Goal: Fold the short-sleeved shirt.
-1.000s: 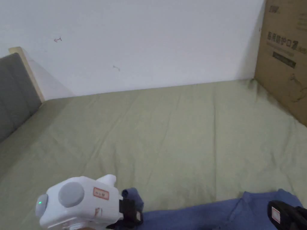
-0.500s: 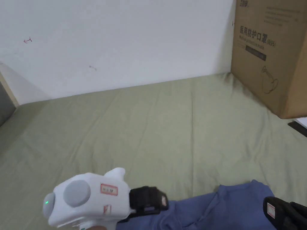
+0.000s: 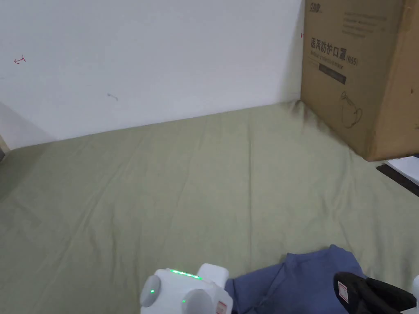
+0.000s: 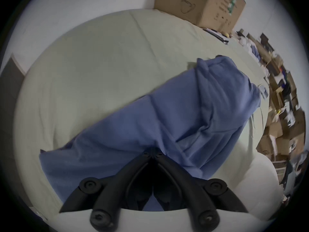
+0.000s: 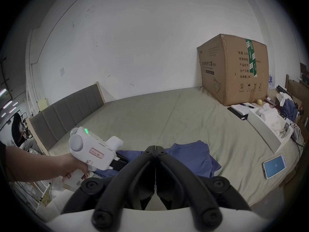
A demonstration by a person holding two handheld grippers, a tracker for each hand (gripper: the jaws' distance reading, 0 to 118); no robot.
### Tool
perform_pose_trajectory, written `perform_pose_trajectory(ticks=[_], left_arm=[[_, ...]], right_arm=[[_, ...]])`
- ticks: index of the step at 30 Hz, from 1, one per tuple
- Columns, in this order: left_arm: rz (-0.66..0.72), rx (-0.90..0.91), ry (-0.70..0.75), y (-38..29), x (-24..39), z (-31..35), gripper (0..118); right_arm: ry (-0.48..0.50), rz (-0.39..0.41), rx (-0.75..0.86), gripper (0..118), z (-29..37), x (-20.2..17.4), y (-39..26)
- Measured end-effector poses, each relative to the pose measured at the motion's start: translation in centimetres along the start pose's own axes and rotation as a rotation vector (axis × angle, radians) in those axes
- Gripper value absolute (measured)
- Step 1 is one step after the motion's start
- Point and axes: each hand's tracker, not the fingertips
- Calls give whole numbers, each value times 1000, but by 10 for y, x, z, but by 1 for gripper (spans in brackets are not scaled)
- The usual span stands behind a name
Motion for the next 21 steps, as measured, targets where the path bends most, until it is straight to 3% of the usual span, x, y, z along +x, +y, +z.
perform_pose_trajectory(ticks=[2,6,9,13,14,15,18,19,21], left_arm=[[-5,67,-110,8,20,5,1],[145,127,-668,6,46,9,1],[217,194,-747,3,21,24,1],[433,251,-751,-34,-56,56,1],[475,252,-764,-45,-78,57,6],[535,259,-765,-62,-104,58,17],[664,236,-769,-106,-165,50,98],[699,223,-773,-120,-182,44,118],[765,261,-824,-138,-204,27,118]], right_arm=[[4,2,4,1,2,-1,2],[12,-7,14,1,4,-5,3],[23,-11,49,1,10,-5,9],[21,3,59,1,13,-5,14],[19,4,61,1,13,-5,14],[18,4,62,1,12,-5,14],[19,14,46,1,3,-10,12],[16,20,30,1,-2,-13,11],[23,19,1,1,-11,-18,10]])
